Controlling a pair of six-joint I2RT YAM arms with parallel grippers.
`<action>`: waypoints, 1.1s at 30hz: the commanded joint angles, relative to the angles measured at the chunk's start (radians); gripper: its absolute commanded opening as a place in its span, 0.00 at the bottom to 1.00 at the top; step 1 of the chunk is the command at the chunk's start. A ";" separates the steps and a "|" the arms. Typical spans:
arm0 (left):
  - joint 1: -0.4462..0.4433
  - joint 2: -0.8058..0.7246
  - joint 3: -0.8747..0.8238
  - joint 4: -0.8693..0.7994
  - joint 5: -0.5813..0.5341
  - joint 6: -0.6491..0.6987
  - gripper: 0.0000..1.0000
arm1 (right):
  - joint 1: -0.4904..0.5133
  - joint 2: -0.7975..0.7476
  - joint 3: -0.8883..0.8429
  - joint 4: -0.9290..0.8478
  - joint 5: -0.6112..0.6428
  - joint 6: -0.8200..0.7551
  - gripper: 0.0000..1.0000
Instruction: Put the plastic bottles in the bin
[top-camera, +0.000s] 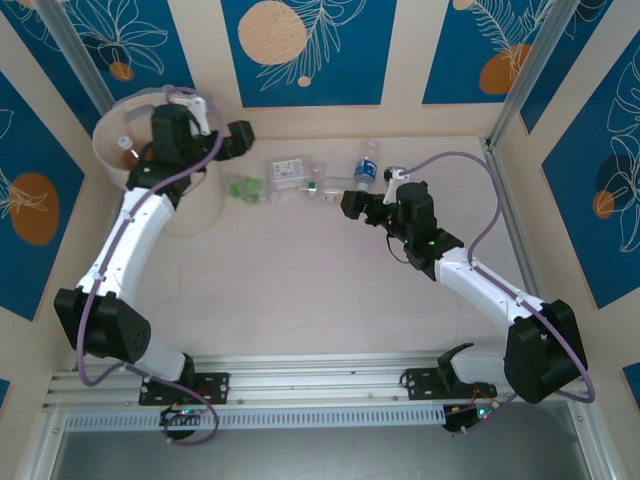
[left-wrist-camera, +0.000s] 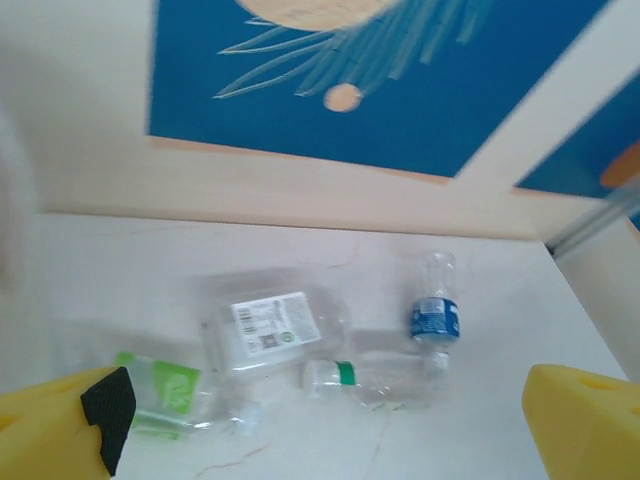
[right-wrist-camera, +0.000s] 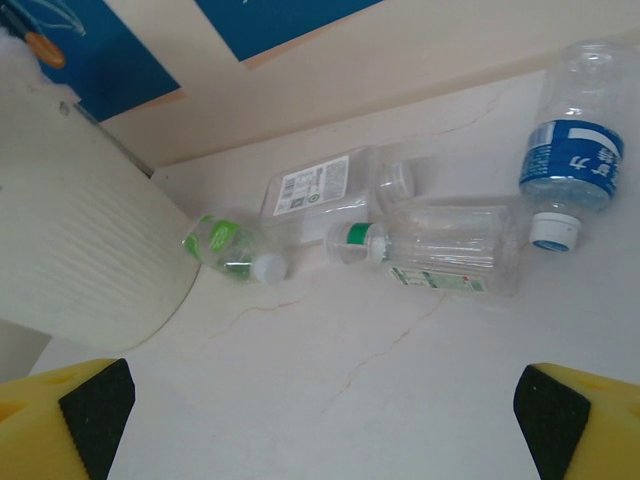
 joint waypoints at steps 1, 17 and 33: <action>-0.101 -0.042 -0.073 0.122 -0.155 0.050 1.00 | -0.015 -0.018 0.006 -0.002 0.040 0.054 1.00; -0.225 0.300 -0.122 0.093 -0.537 -0.427 1.00 | -0.049 -0.097 -0.049 -0.050 0.050 0.071 1.00; -0.167 0.729 0.269 -0.259 -0.765 -0.881 1.00 | -0.089 -0.226 -0.119 -0.106 0.086 0.036 1.00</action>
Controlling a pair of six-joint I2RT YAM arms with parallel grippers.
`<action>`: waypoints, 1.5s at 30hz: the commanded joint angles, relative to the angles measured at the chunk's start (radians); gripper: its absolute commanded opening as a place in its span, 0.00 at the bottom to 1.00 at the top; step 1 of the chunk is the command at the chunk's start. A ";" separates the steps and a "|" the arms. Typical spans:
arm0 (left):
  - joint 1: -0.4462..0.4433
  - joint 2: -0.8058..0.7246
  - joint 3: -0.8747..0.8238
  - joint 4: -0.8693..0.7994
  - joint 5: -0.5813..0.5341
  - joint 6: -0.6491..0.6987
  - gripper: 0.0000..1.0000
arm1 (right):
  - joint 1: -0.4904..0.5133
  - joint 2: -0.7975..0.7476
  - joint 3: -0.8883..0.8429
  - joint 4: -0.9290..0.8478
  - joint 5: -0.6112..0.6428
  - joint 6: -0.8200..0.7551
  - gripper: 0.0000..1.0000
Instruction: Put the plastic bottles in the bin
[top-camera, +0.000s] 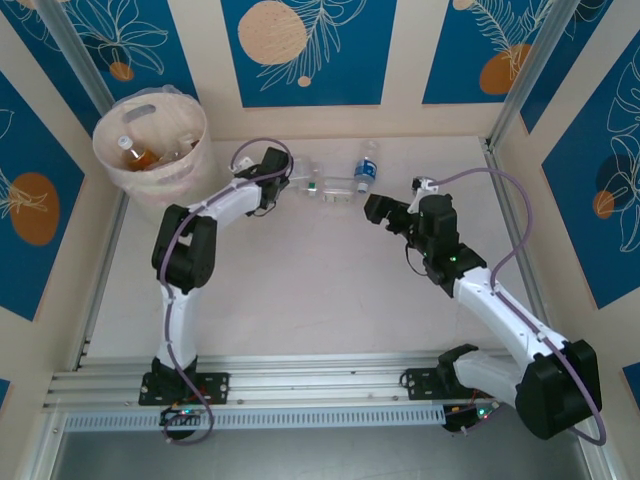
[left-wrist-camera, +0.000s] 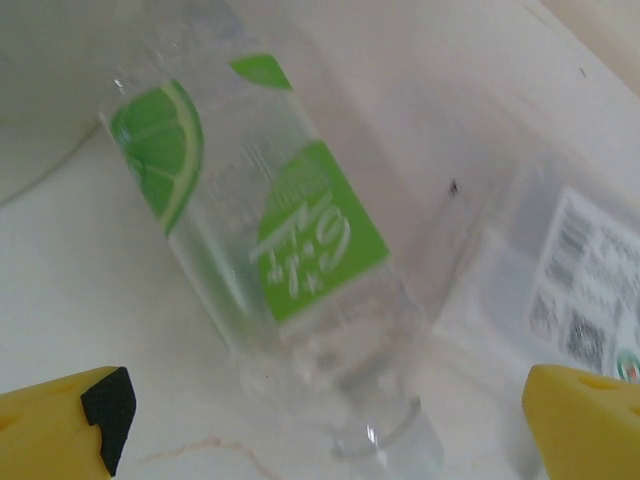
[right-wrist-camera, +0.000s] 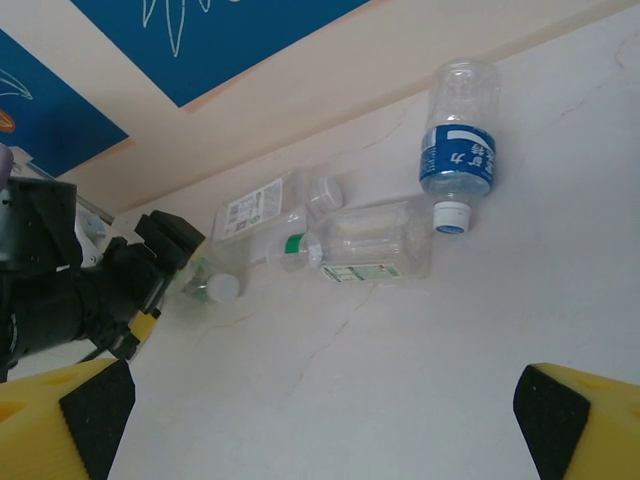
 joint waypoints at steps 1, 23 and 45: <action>0.017 0.072 0.103 -0.136 -0.105 -0.118 1.00 | -0.015 -0.033 -0.018 -0.010 0.028 -0.022 0.99; 0.018 0.083 0.042 -0.012 0.035 0.043 0.70 | -0.045 -0.079 -0.046 -0.037 0.042 -0.004 1.00; -0.035 -0.390 -0.553 0.099 0.210 0.342 1.00 | -0.060 0.012 -0.014 0.005 -0.008 0.044 1.00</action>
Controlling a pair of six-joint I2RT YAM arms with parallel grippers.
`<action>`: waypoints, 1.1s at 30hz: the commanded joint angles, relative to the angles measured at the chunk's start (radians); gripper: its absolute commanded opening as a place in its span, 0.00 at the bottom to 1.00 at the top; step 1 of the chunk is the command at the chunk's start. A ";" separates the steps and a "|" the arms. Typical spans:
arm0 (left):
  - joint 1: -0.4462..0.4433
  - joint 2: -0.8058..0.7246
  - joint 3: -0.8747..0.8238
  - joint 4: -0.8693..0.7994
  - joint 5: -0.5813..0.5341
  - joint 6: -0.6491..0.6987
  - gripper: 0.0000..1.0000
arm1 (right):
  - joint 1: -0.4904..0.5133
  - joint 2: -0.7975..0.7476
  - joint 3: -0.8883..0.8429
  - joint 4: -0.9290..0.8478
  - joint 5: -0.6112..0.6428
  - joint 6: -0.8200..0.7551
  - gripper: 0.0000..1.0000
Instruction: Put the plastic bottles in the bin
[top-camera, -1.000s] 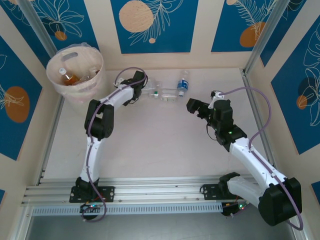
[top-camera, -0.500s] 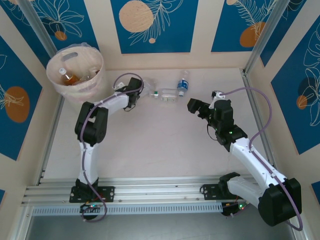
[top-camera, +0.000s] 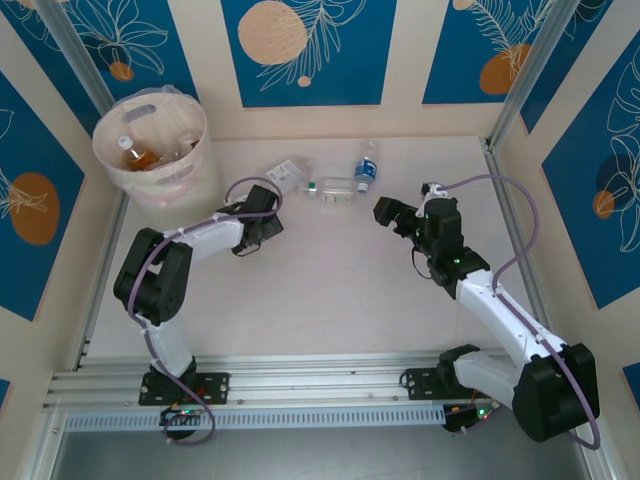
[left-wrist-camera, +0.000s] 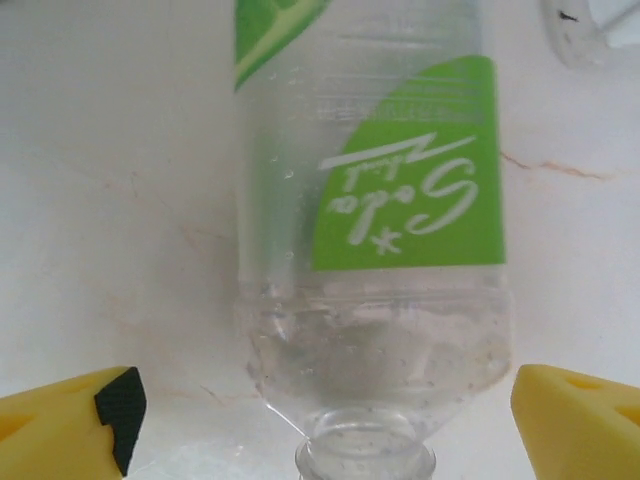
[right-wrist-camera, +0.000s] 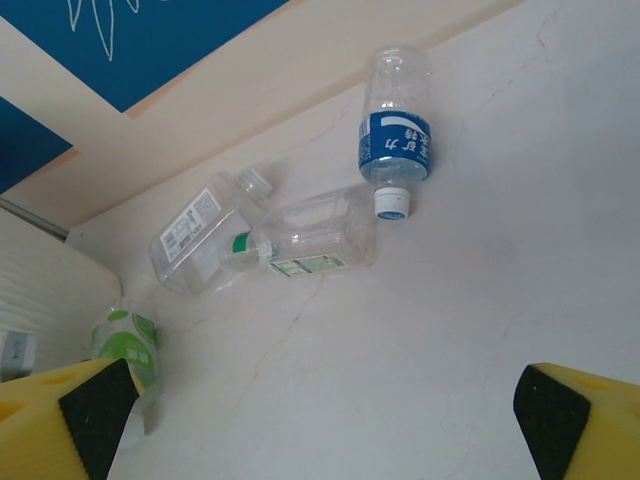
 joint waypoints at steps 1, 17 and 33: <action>0.003 -0.028 0.037 -0.026 -0.004 0.135 1.00 | -0.007 0.017 0.028 0.028 -0.026 0.019 1.00; 0.112 0.302 0.447 -0.231 0.019 0.178 1.00 | -0.008 0.003 0.034 0.005 -0.024 0.022 1.00; 0.091 0.067 0.175 0.046 0.187 0.377 0.48 | -0.011 -0.014 0.019 0.011 -0.005 0.028 1.00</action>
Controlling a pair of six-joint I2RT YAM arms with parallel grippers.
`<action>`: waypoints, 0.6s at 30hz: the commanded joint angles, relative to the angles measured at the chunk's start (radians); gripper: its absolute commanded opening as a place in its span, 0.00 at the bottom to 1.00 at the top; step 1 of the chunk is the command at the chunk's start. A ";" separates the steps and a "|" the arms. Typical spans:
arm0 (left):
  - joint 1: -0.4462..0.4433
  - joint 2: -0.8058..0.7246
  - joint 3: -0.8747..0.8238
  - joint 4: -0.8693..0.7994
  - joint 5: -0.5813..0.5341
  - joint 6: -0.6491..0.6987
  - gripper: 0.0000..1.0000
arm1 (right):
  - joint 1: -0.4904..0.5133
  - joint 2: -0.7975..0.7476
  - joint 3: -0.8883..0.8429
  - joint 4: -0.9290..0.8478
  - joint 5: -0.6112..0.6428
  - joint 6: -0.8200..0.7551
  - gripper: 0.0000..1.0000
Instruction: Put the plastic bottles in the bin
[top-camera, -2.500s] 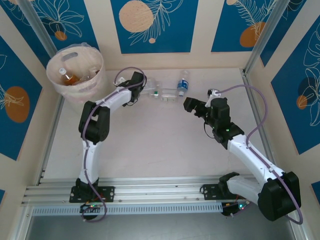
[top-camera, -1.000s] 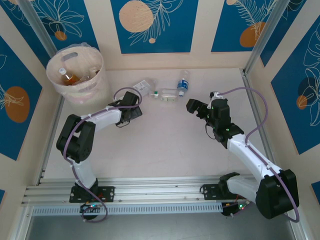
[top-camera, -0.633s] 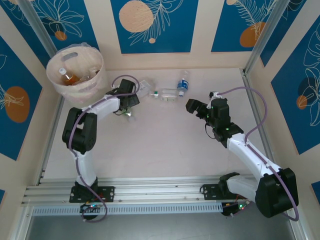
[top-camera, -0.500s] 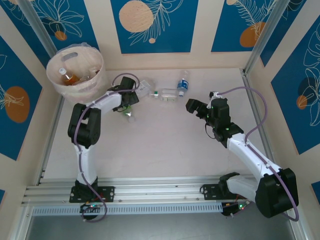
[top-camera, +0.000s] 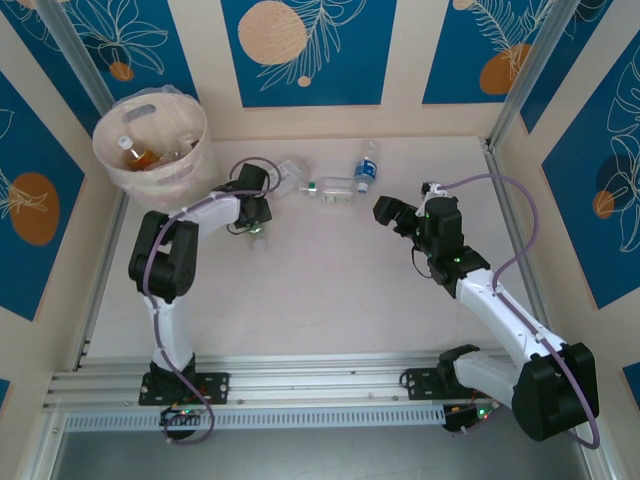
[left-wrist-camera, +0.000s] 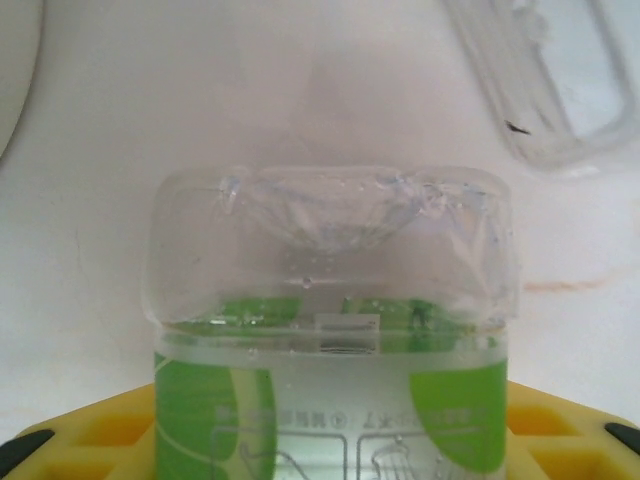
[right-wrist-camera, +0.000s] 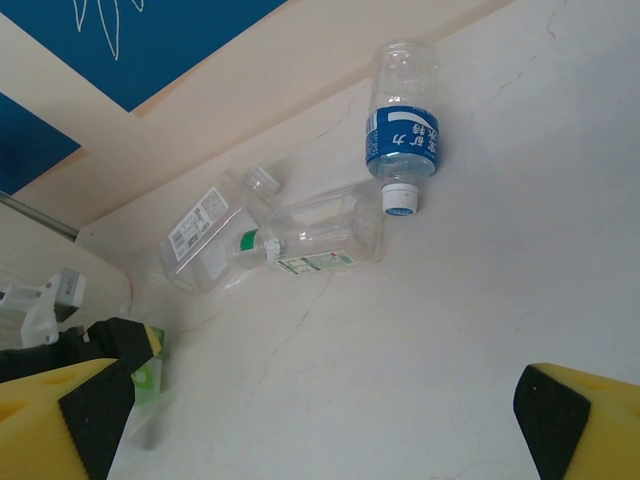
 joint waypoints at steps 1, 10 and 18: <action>-0.020 -0.131 -0.075 0.110 0.076 0.076 0.46 | -0.007 -0.010 0.010 0.022 0.004 0.009 1.00; -0.025 -0.428 -0.273 0.373 0.303 0.123 0.13 | 0.002 -0.011 -0.011 0.175 -0.190 -0.074 1.00; -0.025 -0.603 -0.360 0.521 0.443 0.164 0.00 | 0.056 0.027 0.021 0.227 -0.275 -0.164 1.00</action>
